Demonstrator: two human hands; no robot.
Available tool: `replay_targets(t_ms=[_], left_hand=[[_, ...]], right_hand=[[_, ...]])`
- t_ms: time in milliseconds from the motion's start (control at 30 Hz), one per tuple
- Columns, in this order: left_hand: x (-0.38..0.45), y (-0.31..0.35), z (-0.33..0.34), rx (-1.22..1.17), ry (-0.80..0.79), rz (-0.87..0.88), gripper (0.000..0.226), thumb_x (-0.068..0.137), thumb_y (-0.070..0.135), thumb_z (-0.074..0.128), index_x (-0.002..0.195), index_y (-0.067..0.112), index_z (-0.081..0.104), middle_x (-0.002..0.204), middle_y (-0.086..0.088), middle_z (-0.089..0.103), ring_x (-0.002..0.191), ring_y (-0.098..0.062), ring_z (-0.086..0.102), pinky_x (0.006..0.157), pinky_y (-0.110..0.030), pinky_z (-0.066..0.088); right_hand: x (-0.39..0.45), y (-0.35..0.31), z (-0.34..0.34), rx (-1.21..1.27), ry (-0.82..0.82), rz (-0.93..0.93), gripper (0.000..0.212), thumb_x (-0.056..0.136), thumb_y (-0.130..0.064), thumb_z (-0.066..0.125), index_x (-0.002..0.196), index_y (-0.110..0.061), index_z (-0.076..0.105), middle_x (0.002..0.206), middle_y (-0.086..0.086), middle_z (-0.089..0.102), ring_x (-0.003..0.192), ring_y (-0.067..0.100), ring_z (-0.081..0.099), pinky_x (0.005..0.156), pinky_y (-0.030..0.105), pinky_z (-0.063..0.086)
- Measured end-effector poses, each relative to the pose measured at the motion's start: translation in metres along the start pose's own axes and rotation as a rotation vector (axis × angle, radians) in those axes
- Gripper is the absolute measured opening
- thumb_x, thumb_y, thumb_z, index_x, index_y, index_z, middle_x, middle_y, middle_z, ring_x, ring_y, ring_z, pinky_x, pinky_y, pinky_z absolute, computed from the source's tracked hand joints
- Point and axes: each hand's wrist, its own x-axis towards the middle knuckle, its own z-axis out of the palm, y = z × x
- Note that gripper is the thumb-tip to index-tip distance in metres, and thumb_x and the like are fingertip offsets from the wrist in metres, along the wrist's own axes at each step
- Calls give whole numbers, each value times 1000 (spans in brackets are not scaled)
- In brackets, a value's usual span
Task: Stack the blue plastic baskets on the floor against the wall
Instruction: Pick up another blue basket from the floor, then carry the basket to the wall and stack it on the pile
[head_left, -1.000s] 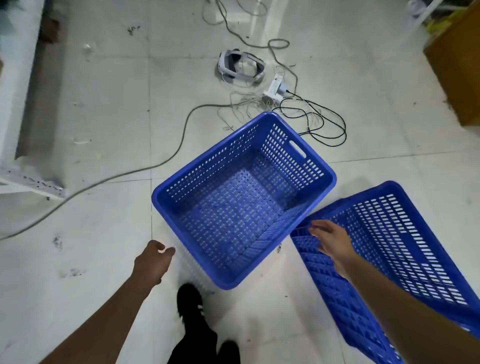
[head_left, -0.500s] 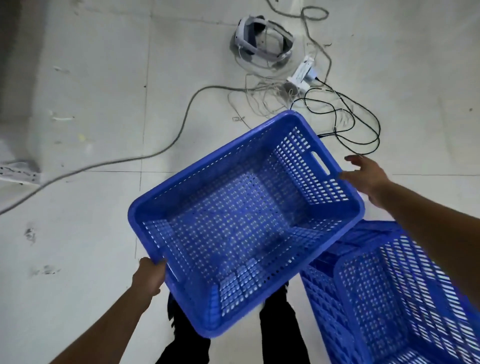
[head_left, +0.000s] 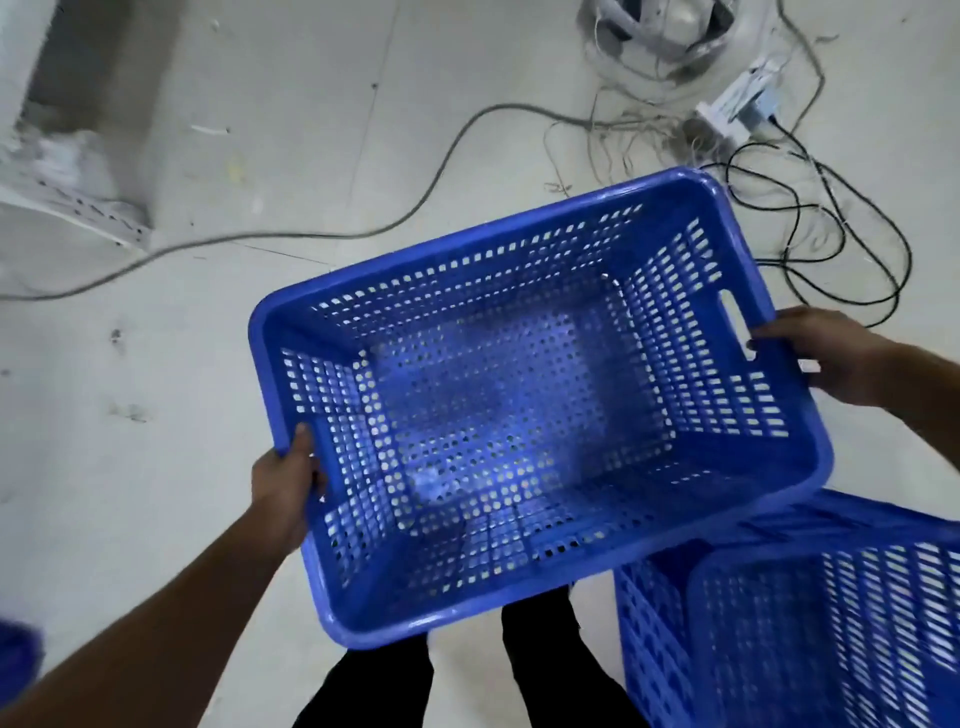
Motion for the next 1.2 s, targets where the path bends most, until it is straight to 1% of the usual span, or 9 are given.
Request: replay_targets(t_ms=[167, 267, 367, 533, 667, 800, 1000, 1100, 1200], left_hand=[[-25, 38, -43, -64, 46, 23, 38, 98, 44, 65, 77, 16, 51, 66, -7, 48, 52, -22, 41, 55, -33, 40], [-41, 62, -83, -58, 87, 71, 44, 95, 51, 65, 73, 17, 46, 66, -8, 48, 53, -23, 41, 56, -33, 40], [-54, 88, -137, -28, 164, 134, 49, 84, 65, 64, 75, 17, 57, 69, -9, 56, 53, -25, 48, 61, -35, 45], [-75, 104, -237, -83, 254, 168, 49, 87, 63, 60, 73, 16, 58, 67, -11, 59, 54, -29, 51, 64, -38, 47], [-82, 74, -327, -207, 350, 131, 48, 86, 63, 61, 72, 17, 57, 70, -12, 60, 55, -28, 50, 66, -38, 47], [-83, 27, -418, -358, 406, 92, 47, 83, 64, 63, 75, 18, 59, 74, -10, 57, 58, -26, 48, 63, -39, 45], [-88, -50, -572, -547, 492, 59, 45, 86, 60, 64, 74, 17, 56, 64, -7, 51, 50, -24, 44, 54, -34, 41], [-97, -91, -656, -605, 525, 7, 40, 95, 49, 64, 79, 14, 55, 62, -8, 48, 48, -24, 42, 48, -31, 38], [-116, -130, -742, -650, 600, -40, 37, 98, 44, 63, 85, 10, 55, 65, -11, 48, 48, -24, 42, 45, -29, 37]], right_hand=[[-60, -29, -4, 45, 74, -4, 33, 79, -23, 75, 110, -13, 70, 120, 14, 70, 110, 28, 64, 77, 39, 51], [-98, -58, 2, -127, 93, 9, 26, 85, -22, 75, 104, -10, 63, 109, 15, 61, 91, 29, 58, 73, 43, 47], [-144, -102, 21, -374, -19, 54, 30, 88, -20, 75, 108, -6, 57, 96, 16, 54, 76, 33, 53, 68, 44, 50], [-219, -155, 81, -525, -4, -123, 26, 91, -16, 71, 110, -3, 59, 91, 16, 61, 74, 30, 56, 66, 40, 50], [-283, -186, 149, -557, 24, -388, 24, 91, -13, 71, 110, 0, 65, 89, 12, 69, 77, 27, 62, 63, 35, 50], [-344, -205, 231, -614, 28, -610, 14, 77, -17, 80, 80, -4, 75, 86, 18, 75, 76, 36, 69, 74, 53, 59], [-403, -228, 369, -595, -3, -746, 42, 46, -36, 84, 77, -10, 75, 89, 21, 76, 84, 44, 73, 79, 61, 59], [-456, -230, 445, -627, -12, -811, 45, 38, -43, 83, 81, -31, 78, 78, 19, 76, 78, 45, 74, 69, 62, 60], [-596, -208, 525, -672, -26, -911, 34, 50, -38, 80, 67, -9, 73, 72, 22, 72, 72, 45, 70, 65, 54, 60]])
